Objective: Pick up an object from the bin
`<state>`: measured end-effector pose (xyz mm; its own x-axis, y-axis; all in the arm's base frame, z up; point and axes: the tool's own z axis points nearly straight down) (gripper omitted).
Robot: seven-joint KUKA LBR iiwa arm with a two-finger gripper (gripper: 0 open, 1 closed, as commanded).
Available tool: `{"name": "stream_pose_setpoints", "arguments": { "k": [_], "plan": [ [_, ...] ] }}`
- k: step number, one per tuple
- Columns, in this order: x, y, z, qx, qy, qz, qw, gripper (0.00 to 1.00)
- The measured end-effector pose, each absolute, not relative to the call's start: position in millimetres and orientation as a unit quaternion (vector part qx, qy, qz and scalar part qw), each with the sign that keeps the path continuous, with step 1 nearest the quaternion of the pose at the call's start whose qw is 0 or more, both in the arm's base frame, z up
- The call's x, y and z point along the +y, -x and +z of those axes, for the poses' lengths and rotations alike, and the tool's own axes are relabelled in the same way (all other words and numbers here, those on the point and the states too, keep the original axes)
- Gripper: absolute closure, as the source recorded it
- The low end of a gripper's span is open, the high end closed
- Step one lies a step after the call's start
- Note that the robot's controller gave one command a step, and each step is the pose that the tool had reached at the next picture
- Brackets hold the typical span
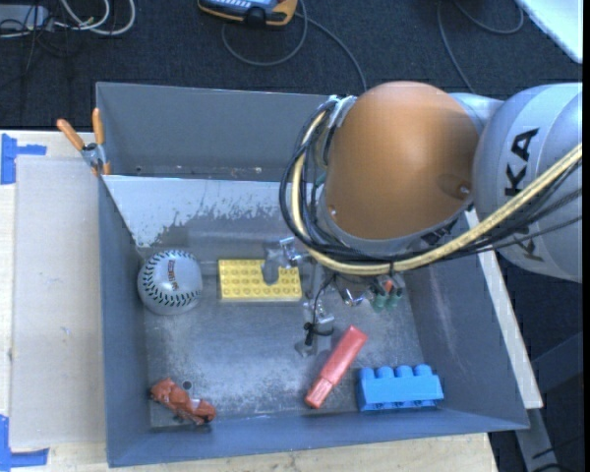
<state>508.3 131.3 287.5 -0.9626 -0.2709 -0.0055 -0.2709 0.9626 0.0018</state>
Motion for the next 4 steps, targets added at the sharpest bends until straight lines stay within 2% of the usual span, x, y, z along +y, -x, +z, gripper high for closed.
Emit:
{"name": "stream_pose_setpoints", "arguments": {
  "k": [1,2,3,4],
  "plan": [
    [106.2,-509.2,266.5,0.976,0.218,0.000,-0.003,0.00],
    [95.5,-494.9,251.1,0.985,0.170,0.001,0.000,0.00],
    [75.7,-484.7,208.9,0.972,0.236,0.000,-0.001,0.00],
    [62.2,-485.9,188.0,0.947,0.322,0.001,-0.004,0.00]
  ]
}}
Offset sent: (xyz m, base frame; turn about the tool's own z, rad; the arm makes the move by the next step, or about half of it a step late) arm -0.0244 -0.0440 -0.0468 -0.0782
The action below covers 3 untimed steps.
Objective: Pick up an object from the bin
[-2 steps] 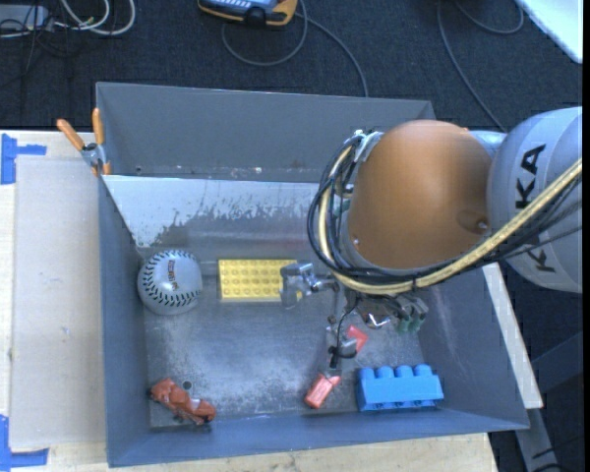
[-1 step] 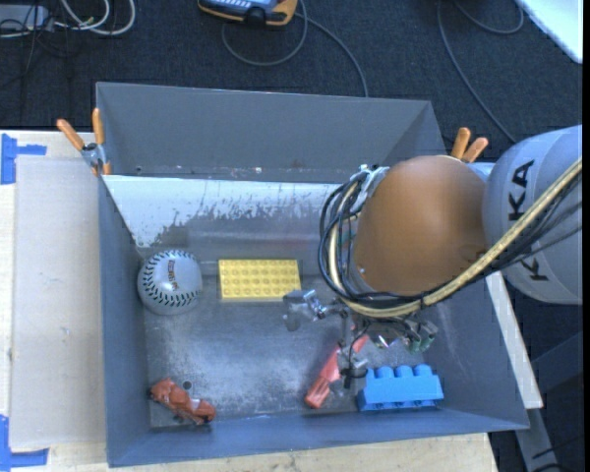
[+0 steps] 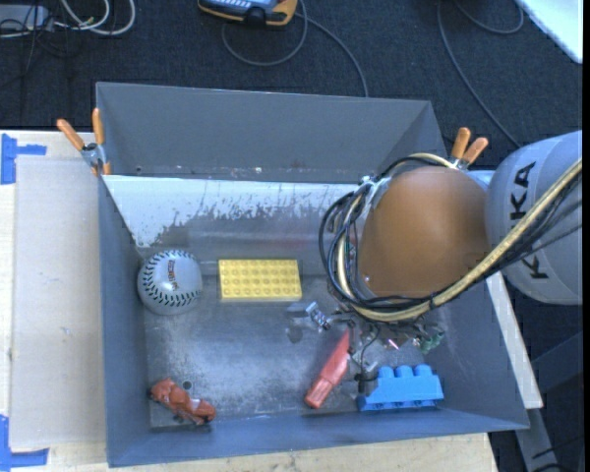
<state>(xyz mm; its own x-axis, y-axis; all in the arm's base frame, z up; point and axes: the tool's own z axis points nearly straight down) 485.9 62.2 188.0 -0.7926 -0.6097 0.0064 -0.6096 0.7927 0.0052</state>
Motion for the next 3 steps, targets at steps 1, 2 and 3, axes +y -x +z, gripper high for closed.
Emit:
{"name": "stream_pose_setpoints", "arguments": {
  "k": [1,2,3],
  "plan": [
    [59.3,-488.7,160.3,-0.926,-0.377,-0.001,0.001,0.00],
    [57.1,-496.1,123.8,-0.890,-0.456,-0.002,0.004,0.00],
    [48.9,-500.1,94.5,-0.858,-0.514,-0.003,0.003,1.00]
  ]
}}
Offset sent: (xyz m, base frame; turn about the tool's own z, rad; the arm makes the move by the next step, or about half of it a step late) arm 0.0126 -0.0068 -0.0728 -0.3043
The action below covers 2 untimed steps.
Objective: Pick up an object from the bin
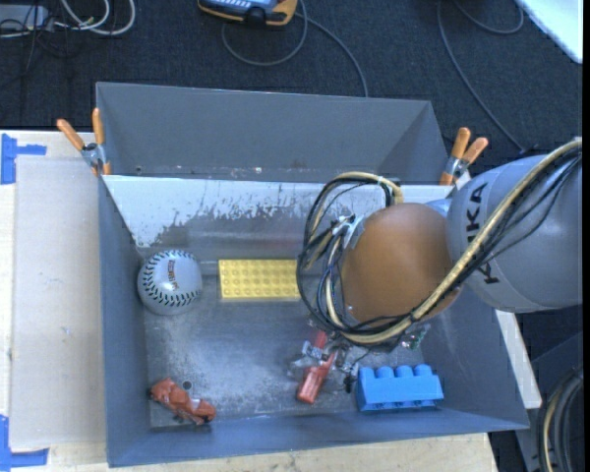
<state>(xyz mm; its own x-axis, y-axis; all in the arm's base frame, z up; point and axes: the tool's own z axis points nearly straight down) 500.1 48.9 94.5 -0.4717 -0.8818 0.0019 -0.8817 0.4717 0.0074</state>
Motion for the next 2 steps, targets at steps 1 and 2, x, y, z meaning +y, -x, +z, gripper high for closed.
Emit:
{"name": "stream_pose_setpoints", "arguments": {
  "k": [1,2],
  "plan": [
    [48.8,-500.1,94.5,-0.858,-0.514,-0.003,0.003,1.00],
    [49.2,-519.0,228.0,-0.856,-0.518,-0.004,0.003,1.00]
  ]
}}
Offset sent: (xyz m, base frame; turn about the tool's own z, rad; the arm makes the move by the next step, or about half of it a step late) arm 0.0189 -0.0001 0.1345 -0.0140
